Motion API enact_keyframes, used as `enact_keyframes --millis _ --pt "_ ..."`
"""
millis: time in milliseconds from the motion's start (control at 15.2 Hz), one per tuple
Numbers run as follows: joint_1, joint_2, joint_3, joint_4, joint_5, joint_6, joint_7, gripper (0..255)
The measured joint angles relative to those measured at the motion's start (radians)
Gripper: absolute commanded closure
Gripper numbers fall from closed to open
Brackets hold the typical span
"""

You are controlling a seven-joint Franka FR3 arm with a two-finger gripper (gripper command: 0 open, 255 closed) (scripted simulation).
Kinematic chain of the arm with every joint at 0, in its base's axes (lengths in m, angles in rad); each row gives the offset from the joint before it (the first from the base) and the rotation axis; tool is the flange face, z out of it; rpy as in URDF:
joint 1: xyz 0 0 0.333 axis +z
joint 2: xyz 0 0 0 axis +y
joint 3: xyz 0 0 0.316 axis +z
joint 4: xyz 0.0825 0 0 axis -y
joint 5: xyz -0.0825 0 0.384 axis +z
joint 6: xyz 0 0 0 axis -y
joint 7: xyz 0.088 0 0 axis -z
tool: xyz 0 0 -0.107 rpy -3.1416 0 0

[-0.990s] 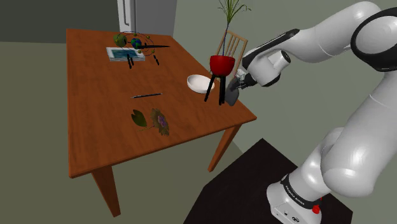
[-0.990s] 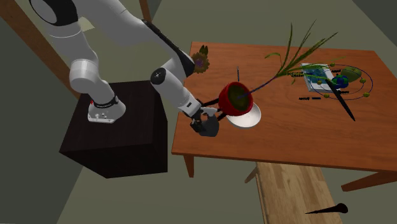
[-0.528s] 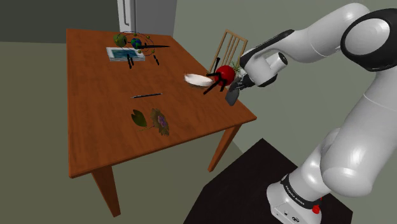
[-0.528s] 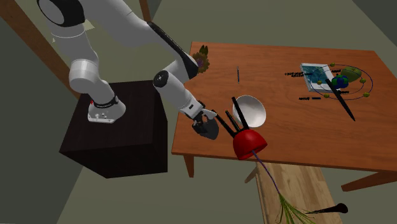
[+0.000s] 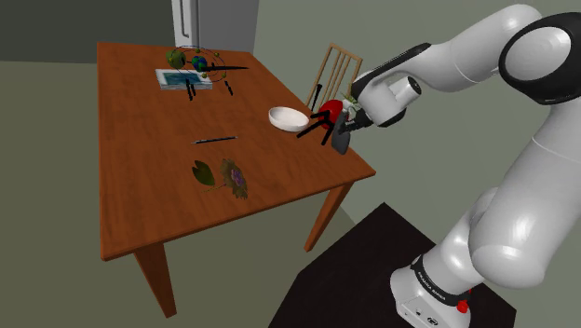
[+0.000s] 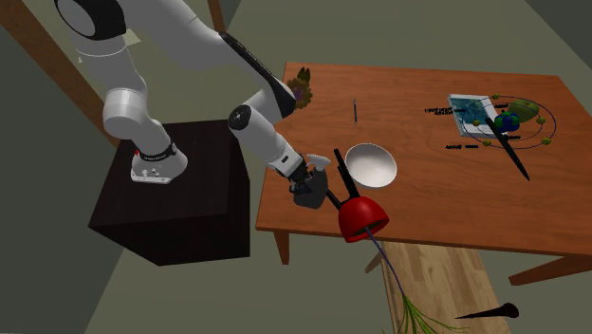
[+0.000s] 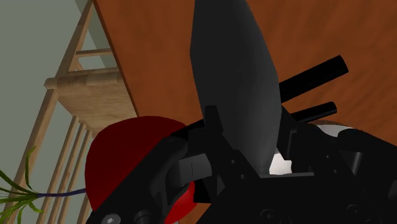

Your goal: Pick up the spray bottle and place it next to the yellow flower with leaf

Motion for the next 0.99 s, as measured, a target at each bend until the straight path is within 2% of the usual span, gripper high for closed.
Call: enact_keyframes --millis 330,396,594,990 --pt "-0.001 0.001 0.001 0.001 0.003 0.001 -0.002 255" --pt "0.005 -0.006 -0.006 -0.003 -0.015 -0.001 0.014 255" --pt "0.033 -0.037 -0.041 -0.017 -0.116 -0.01 0.101 255" --pt "0.087 -0.125 -0.121 -0.045 -0.378 -0.031 0.317 255"
